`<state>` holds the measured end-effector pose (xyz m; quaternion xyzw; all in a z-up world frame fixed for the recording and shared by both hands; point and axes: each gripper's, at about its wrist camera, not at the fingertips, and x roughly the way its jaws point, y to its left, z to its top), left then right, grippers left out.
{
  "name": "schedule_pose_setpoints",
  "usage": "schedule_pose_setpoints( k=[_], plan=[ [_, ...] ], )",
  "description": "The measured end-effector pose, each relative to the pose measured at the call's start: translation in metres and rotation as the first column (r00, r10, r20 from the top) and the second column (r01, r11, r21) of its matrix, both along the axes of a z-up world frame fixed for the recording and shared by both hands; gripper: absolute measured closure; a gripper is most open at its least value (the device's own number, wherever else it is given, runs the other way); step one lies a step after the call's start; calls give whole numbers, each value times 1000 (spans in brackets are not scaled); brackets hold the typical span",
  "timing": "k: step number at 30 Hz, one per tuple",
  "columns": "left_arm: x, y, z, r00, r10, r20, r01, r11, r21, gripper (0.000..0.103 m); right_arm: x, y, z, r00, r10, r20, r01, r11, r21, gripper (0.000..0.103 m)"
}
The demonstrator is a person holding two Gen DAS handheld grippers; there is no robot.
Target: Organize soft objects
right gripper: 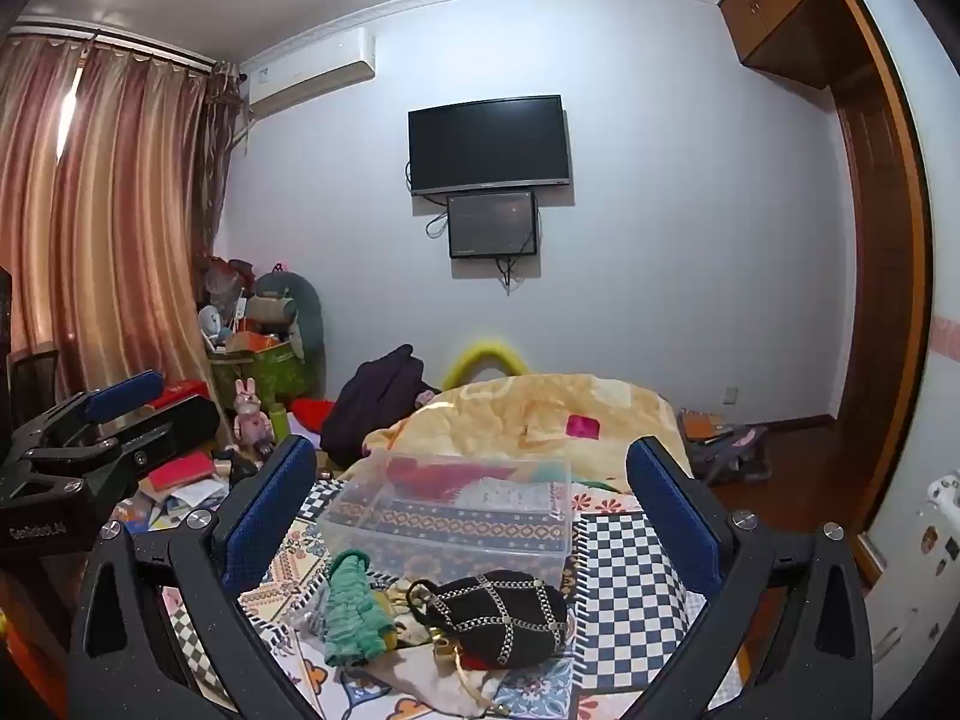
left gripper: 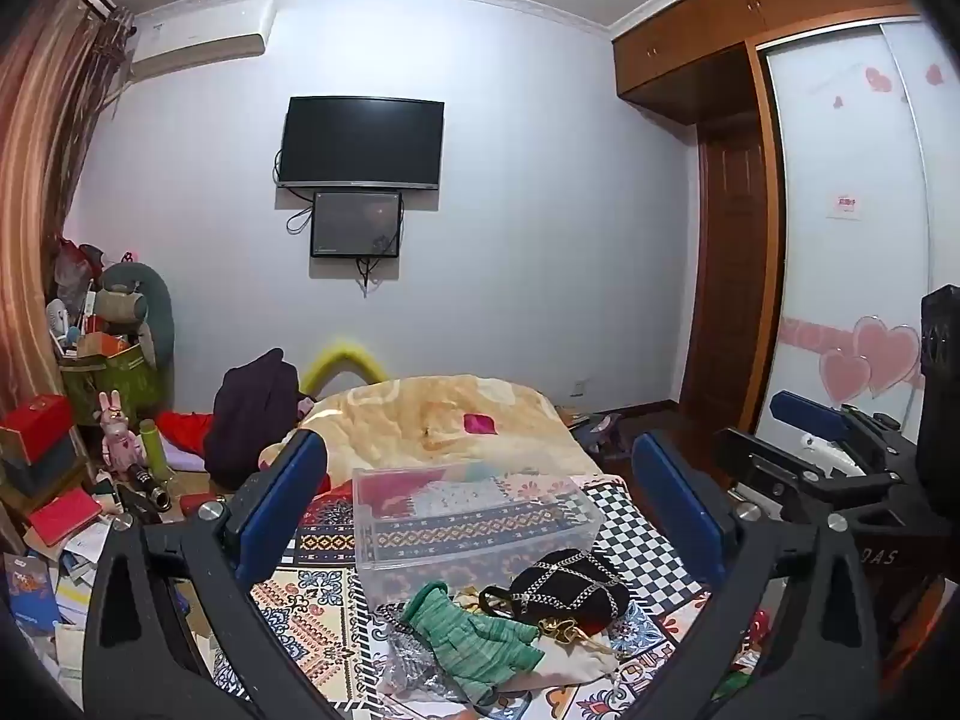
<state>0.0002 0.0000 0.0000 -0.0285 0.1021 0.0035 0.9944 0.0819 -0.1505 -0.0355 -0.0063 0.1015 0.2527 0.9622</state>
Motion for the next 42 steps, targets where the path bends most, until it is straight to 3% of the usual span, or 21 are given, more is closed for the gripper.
schedule_pose_setpoints(
  k=[10, 13, 42],
  plan=[
    [21, -18, -5, 1000, 28, -4, -28, 999, 45, 0, -2, 0, 6, 1000, -9, 5, 9, 1000, 3, 0],
    [1, -8, -2, 1000, 8, 26, -9, 999, 37, 0, -2, 1, 10, 1000, -13, 7, 13, 1000, 6, 0],
    [-5, -13, 4, 999, -5, 35, 3, 999, 53, 0, -7, -8, 11, 999, -16, 35, 14, 999, 39, 0]
  ],
)
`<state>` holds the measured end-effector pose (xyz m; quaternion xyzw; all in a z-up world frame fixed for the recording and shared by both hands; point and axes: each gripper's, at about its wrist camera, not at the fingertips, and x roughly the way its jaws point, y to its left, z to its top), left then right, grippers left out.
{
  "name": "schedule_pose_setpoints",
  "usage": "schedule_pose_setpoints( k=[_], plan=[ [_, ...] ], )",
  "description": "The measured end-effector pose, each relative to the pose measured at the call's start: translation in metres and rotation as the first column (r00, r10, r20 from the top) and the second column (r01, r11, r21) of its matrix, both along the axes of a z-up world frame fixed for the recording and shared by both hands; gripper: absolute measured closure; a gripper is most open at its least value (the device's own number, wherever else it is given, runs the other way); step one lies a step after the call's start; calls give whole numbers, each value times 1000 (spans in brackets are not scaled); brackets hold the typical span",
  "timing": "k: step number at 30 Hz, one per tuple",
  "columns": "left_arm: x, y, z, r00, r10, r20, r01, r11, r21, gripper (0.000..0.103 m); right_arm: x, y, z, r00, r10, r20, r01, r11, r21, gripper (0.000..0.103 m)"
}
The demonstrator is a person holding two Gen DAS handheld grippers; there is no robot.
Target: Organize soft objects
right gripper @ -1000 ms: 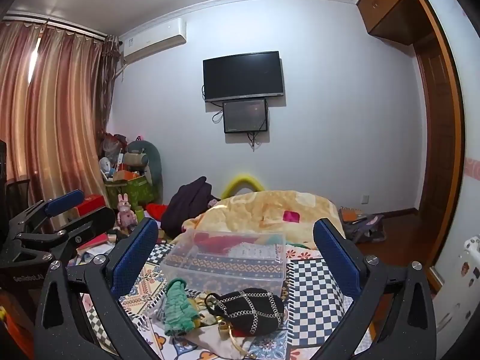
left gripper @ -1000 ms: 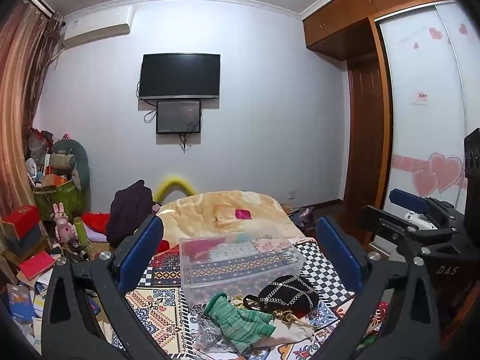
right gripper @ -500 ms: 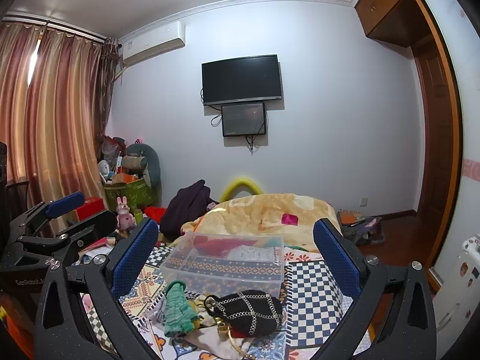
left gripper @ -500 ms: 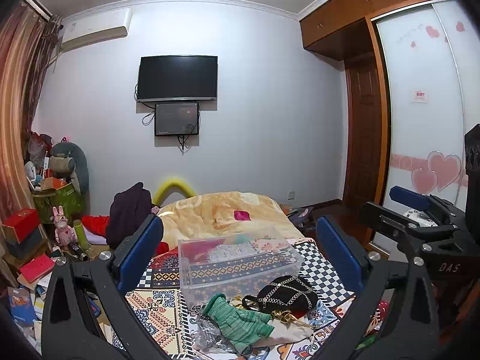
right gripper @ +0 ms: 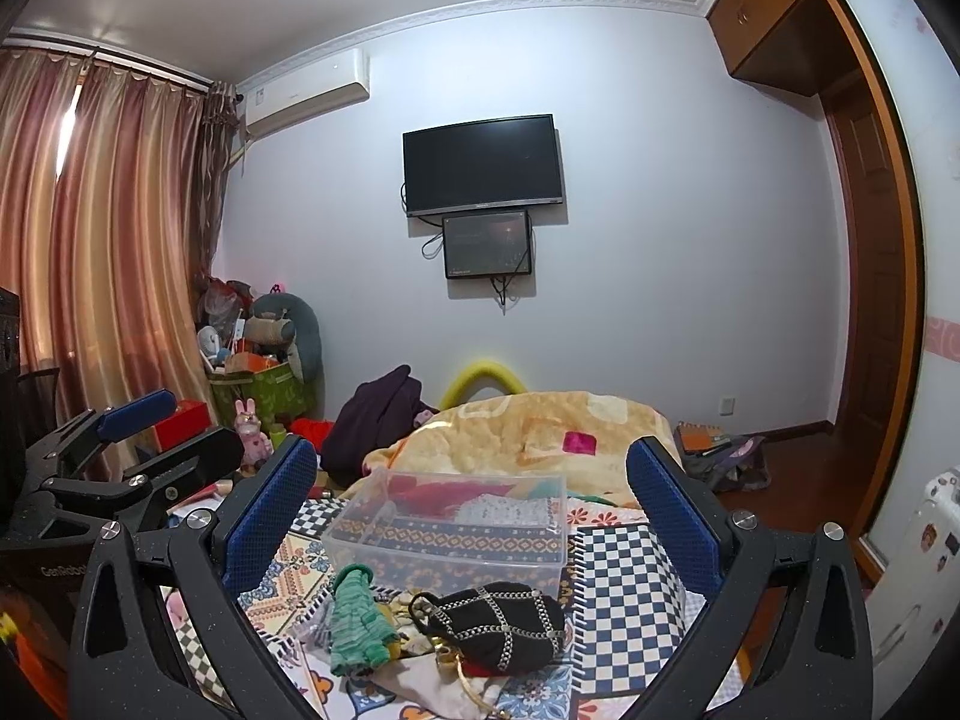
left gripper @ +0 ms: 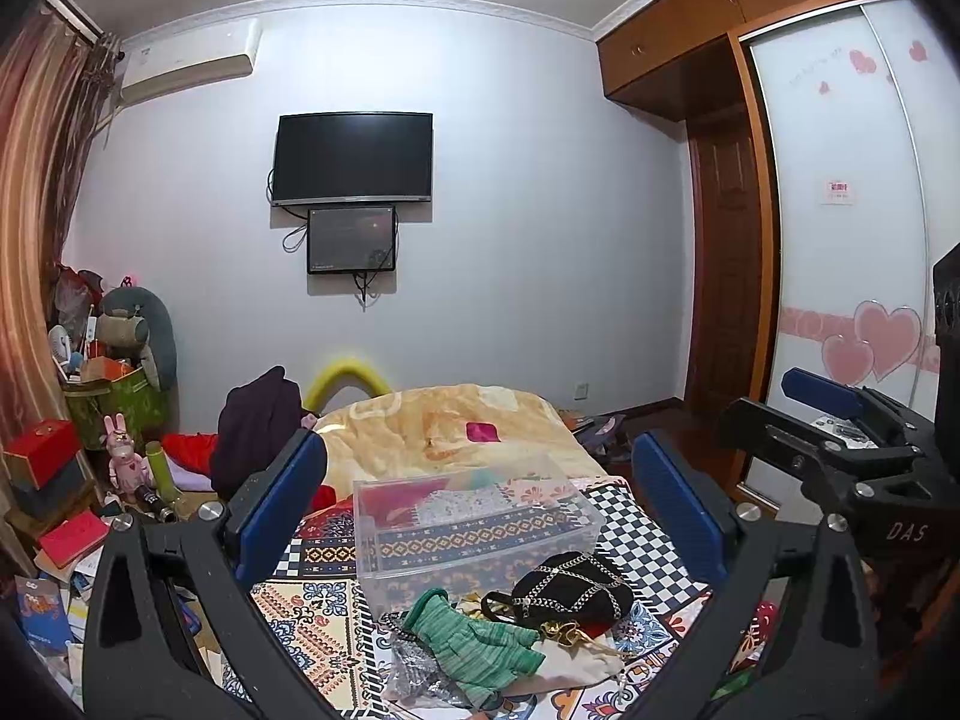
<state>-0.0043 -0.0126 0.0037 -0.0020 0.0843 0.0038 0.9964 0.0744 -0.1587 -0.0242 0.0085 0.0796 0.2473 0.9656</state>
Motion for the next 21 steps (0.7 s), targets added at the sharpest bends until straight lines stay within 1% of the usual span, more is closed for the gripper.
schedule_pose_setpoints(
  k=[21],
  plan=[
    [-1, 8, 0, 1000, -7, 3, 8, 1000, -28, 0, 1, -1, -5, 1000, -9, 11, 9, 1000, 1, 0]
  ],
)
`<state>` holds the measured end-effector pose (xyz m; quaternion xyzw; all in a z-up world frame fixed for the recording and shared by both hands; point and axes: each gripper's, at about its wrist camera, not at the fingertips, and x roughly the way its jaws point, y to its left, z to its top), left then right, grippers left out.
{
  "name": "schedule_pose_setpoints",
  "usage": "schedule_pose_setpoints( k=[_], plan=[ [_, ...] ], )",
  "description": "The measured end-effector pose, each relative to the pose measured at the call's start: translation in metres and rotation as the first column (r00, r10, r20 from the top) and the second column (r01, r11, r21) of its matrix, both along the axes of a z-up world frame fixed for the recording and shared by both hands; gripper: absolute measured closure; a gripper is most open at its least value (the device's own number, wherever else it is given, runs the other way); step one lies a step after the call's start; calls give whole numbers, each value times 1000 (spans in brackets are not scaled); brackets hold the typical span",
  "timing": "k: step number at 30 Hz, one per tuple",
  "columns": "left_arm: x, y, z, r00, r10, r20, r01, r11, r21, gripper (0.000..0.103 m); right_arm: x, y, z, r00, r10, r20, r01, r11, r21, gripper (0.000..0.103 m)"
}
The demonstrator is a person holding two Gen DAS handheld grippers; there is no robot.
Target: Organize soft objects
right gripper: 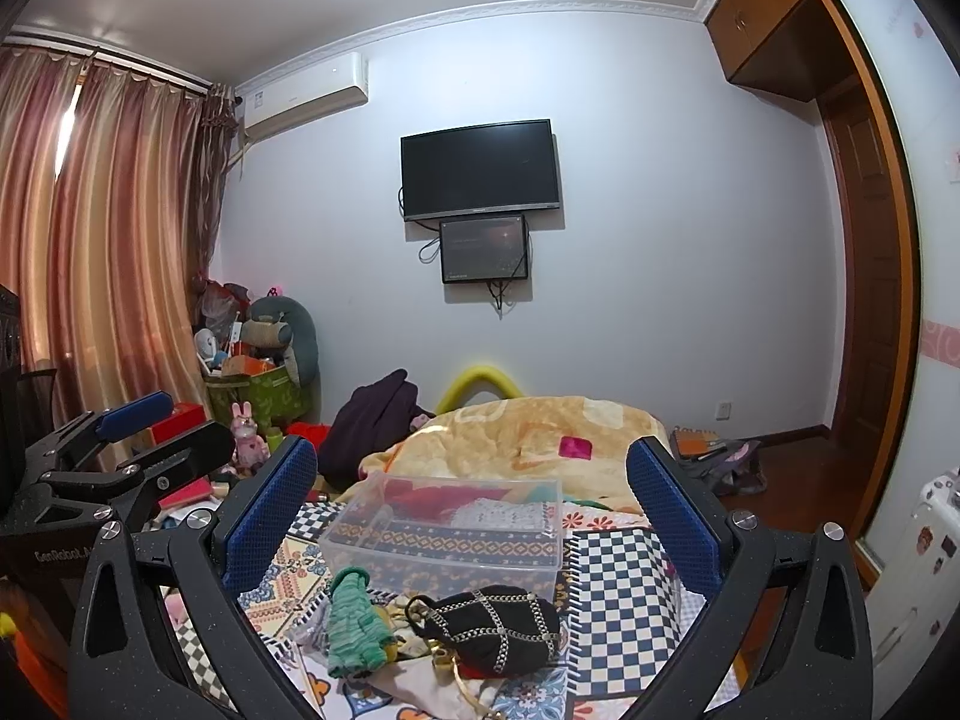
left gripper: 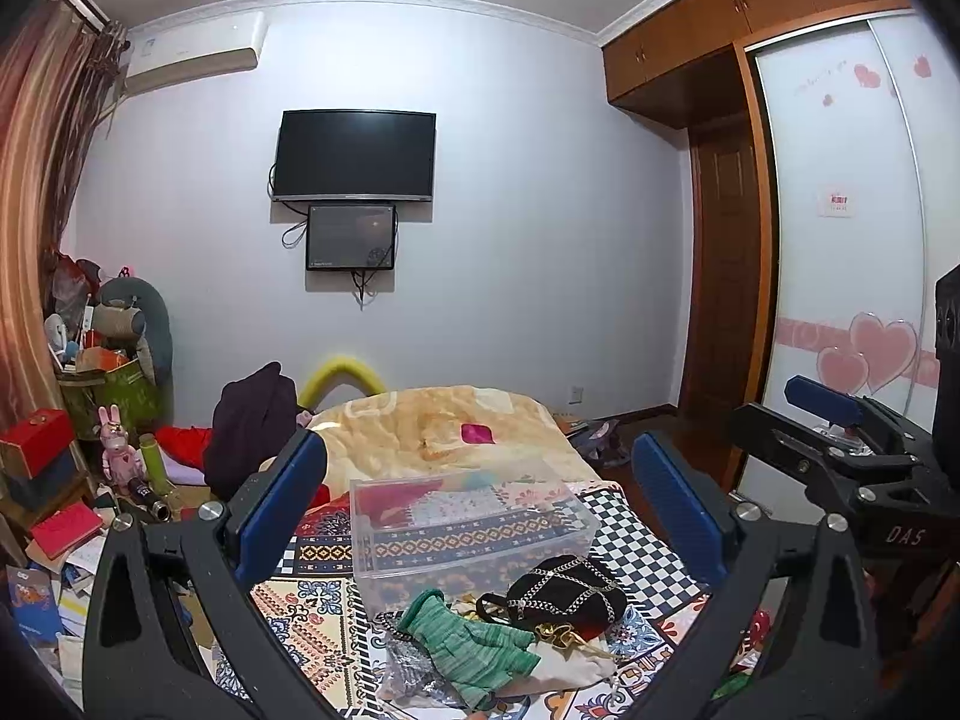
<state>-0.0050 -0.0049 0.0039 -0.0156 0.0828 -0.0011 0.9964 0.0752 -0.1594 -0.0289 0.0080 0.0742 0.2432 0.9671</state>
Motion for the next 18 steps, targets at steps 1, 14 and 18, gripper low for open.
schedule_pose_setpoints(
  k=[1, 14, 18],
  plan=[
    [0, 0, 0, 1000, 0, 0, 0, 1000, -1, 0, 0, 0, 0, 1000, 0, 1, 0, 1000, 0, 0],
    [0, 1, 2, 1000, -6, 2, 7, 1000, -15, 0, -2, 0, 1, 1000, -1, 10, 1, 1000, 0, 0],
    [-1, 1, 2, 1000, -8, 5, 8, 1000, -16, 0, -2, 0, 2, 1000, 0, 14, 0, 1000, 2, 0]
  ],
)
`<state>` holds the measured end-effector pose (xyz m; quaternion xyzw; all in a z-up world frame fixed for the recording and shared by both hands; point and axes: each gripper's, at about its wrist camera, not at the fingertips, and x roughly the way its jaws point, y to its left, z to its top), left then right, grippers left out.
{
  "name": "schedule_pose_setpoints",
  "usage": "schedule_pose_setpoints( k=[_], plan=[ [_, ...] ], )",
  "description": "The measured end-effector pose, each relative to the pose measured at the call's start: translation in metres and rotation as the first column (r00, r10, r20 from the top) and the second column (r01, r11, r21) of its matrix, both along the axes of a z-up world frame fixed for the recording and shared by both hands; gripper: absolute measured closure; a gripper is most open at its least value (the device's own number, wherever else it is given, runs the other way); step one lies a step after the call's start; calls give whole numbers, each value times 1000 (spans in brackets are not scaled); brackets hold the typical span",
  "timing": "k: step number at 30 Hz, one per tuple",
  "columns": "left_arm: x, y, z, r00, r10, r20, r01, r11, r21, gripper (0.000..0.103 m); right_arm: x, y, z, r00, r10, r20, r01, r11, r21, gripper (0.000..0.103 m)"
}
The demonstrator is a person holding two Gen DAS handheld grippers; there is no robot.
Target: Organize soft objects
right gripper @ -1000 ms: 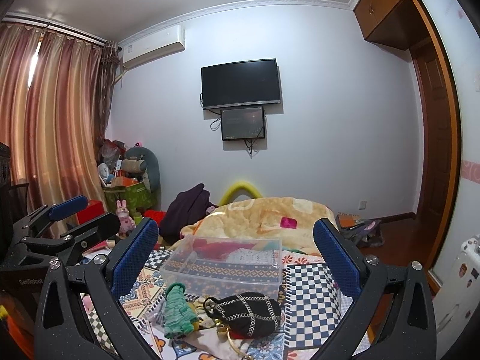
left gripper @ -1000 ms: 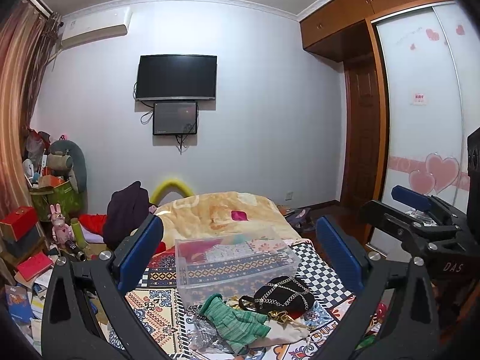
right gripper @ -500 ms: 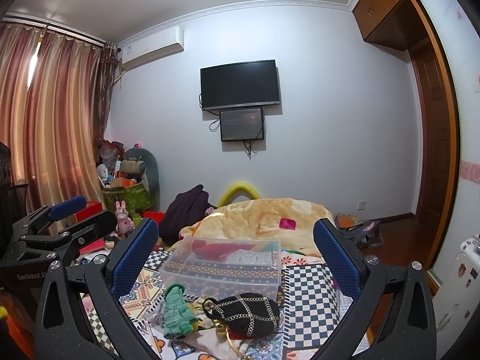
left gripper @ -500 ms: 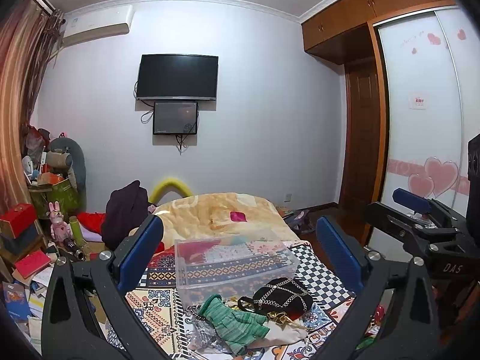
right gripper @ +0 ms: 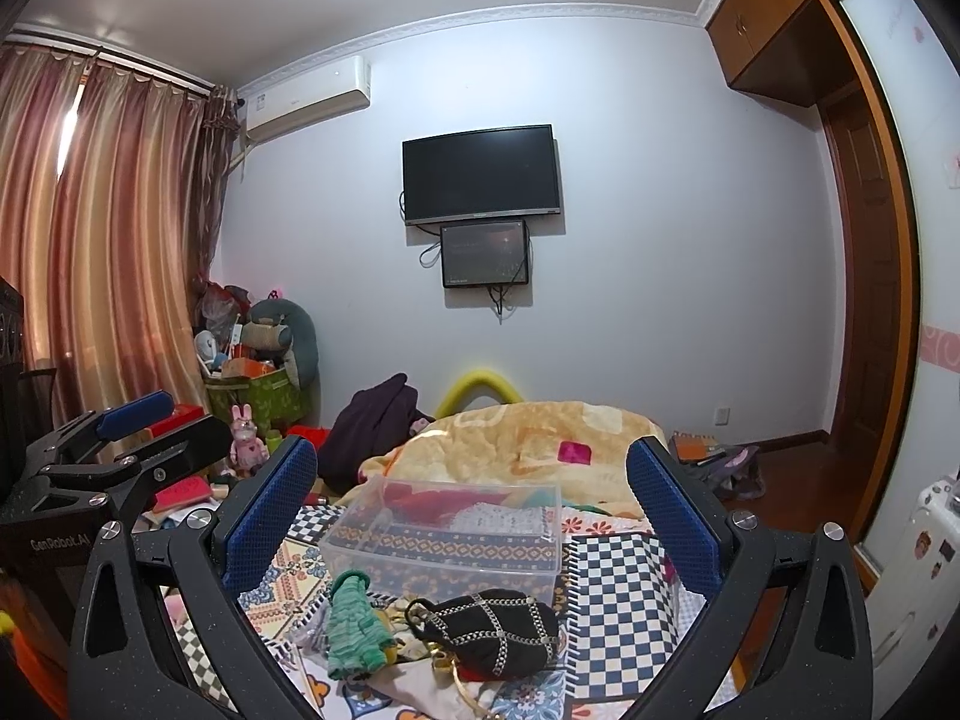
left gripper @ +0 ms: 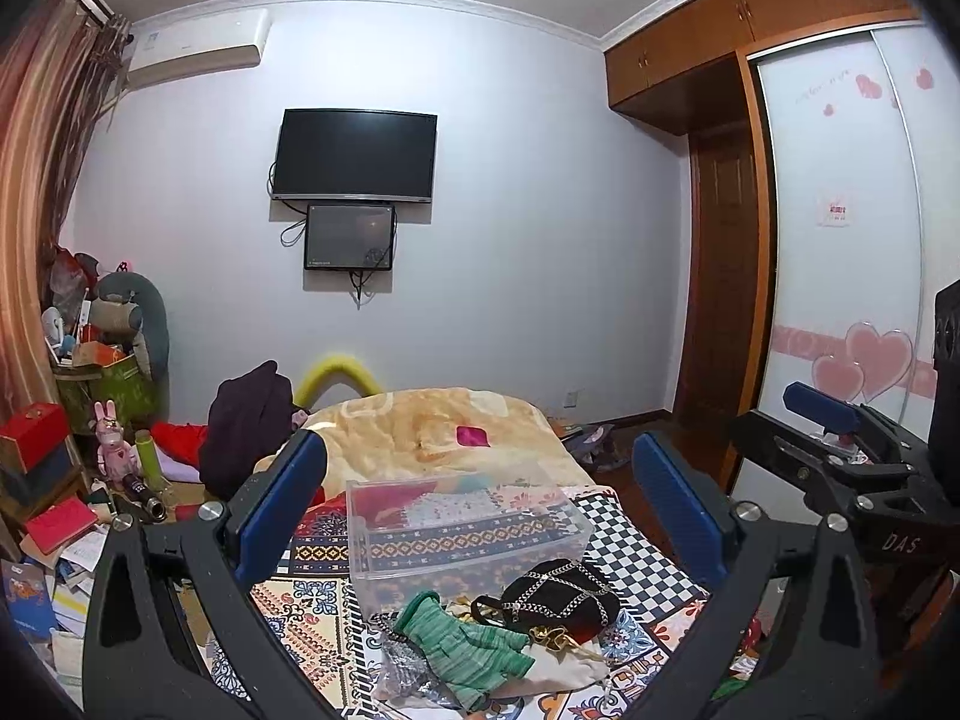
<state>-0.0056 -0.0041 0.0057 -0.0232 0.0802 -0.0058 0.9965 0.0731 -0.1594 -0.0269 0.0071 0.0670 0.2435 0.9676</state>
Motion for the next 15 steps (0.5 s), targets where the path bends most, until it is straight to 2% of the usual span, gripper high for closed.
schedule_pose_setpoints(
  k=[10, 15],
  plan=[
    [5, 1, -6, 1000, -3, -15, 3, 1000, -6, 0, 2, 1, -3, 1000, -9, -2, 9, 1000, -8, 0],
    [23, 6, -28, 994, -25, -111, 21, 999, -35, 0, 16, -2, -20, 998, -31, -52, 29, 999, -38, 0]
  ],
)
